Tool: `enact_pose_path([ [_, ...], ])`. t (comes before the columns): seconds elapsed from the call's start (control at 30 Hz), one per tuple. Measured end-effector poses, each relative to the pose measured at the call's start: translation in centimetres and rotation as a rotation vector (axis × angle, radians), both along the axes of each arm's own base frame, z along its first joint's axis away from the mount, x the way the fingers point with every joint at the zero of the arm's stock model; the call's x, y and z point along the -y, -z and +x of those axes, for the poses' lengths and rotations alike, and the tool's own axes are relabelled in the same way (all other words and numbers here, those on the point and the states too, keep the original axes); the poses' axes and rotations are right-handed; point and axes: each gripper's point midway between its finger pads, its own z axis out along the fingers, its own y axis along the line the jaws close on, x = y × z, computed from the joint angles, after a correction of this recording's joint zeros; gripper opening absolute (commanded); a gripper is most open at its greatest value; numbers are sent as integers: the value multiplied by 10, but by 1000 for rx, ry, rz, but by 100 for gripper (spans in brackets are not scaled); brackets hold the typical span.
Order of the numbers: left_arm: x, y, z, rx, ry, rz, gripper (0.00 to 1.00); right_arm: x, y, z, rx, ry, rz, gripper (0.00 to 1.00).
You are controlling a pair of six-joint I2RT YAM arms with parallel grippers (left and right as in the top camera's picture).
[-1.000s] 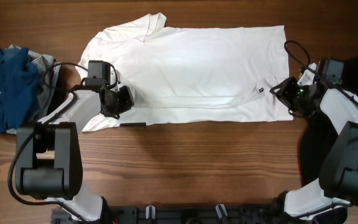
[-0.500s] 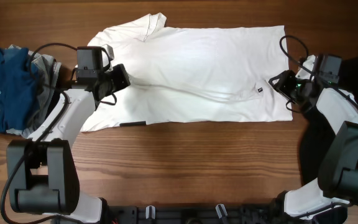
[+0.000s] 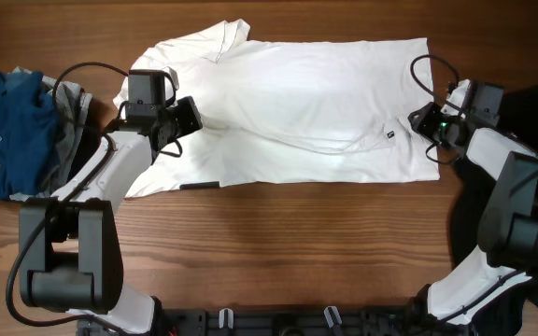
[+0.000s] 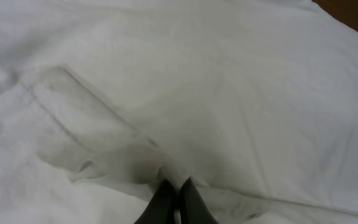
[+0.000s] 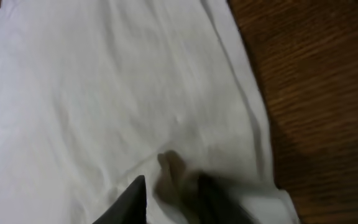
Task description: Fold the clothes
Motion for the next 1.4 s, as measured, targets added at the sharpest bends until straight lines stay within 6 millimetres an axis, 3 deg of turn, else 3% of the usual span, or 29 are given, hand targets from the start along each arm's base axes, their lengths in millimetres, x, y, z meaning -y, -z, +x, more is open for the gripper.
enact_pose_path([
  [0.07,0,0,0,0,0,0,4,-8,2,1,10,-36,32,5],
  [0.27,0,0,0,0,0,0,4,-11,-3,-3,12,-55,66,4],
  [0.5,0,-2,2,12,0,-1,4,26,-64,-15,86,50,52,4],
  [0.77,1,-11,14,66,-20,-21,8,38,-53,-28,6,115,18,4],
  [0.8,1,-11,14,67,-23,-23,20,38,-52,-28,5,119,14,5],
  [0.83,2,-11,15,70,-25,-26,44,39,-52,-28,4,120,12,23],
  [0.87,2,-11,16,73,-29,-30,62,39,-53,-28,6,121,10,45],
  [0.9,2,-12,17,76,-30,-30,70,40,-53,-28,7,124,8,58],
  [0.97,1,-11,16,69,-37,-35,73,40,-52,-29,-1,127,9,65],
  [1.07,-4,1,2,-7,-46,-14,68,37,-46,-37,-43,128,22,68],
  [1.17,-22,17,-19,-119,-72,25,66,32,-39,-50,-106,128,42,69],
  [1.3,-80,29,-37,-211,-205,95,70,24,-30,-68,-193,128,72,64],
  [1.4,-118,30,-40,-216,-296,110,58,19,-25,-81,-254,128,92,63],
])
